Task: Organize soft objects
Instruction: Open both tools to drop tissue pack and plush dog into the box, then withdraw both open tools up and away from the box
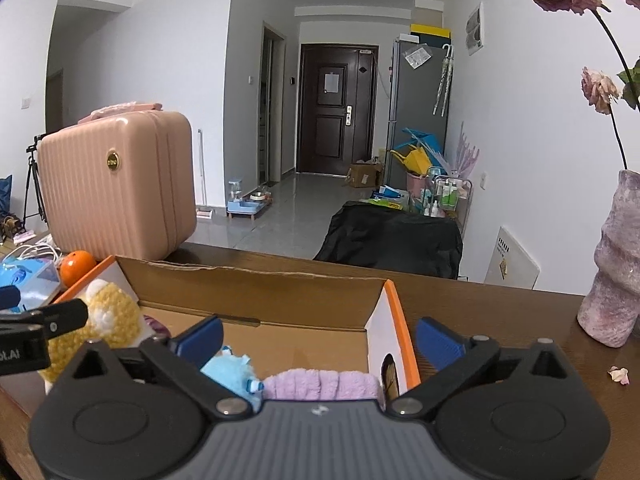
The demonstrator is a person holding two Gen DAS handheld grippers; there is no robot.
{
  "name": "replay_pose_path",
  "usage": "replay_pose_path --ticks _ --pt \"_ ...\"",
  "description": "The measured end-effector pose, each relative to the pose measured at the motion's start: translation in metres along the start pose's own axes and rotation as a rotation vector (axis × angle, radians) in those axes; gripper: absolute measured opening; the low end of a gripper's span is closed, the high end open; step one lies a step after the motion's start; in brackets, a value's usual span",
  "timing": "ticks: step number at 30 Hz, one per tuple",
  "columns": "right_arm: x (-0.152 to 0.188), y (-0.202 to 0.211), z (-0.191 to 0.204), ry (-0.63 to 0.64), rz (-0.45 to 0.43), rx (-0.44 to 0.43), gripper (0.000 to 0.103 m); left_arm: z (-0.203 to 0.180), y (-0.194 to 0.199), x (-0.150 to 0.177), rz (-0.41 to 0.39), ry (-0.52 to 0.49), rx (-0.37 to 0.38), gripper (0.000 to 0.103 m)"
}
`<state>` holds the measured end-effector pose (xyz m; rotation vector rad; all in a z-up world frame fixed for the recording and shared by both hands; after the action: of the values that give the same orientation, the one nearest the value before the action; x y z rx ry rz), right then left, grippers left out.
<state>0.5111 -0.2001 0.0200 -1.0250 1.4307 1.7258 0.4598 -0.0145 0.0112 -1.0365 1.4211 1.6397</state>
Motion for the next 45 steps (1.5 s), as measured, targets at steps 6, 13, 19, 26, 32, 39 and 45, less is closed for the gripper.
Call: replay_pose_path --ticks 6,13,19,26,32,39,45 --pt "0.0 0.0 0.0 0.006 0.004 0.005 0.103 0.002 -0.002 0.0 0.008 0.007 0.003 0.103" --pt "0.001 0.005 0.005 0.019 -0.002 0.006 0.103 0.002 -0.002 0.0 0.009 0.009 0.005 0.103" --pt "0.0 0.013 0.008 0.042 -0.013 0.027 0.103 0.001 0.004 0.002 0.005 0.02 0.015 0.103" --pt "0.004 0.031 0.005 0.059 -0.055 0.041 0.103 -0.004 0.012 0.005 -0.004 0.015 0.025 0.103" --pt "0.009 0.044 0.0 0.055 -0.07 0.043 0.103 -0.004 0.02 0.007 -0.013 0.013 0.027 0.103" --pt "0.019 0.067 0.004 0.071 -0.104 0.044 0.103 -0.002 0.034 0.014 -0.03 -0.006 0.023 0.103" --pt "0.032 0.086 0.008 0.081 -0.11 0.032 0.103 0.001 0.051 0.022 -0.047 -0.017 0.034 0.103"
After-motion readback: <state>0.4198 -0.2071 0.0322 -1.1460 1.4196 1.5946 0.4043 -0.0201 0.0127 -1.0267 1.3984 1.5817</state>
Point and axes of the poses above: each gripper's, at about its wrist camera, not at the fingertips, and y roughly against the way its jaws point, z to its left, x to its underside, the point moved 2 cm from there along -y, roughly the way its jaws point, and after that the axes turned 8 degrees about -y, right-handed, at the moved point
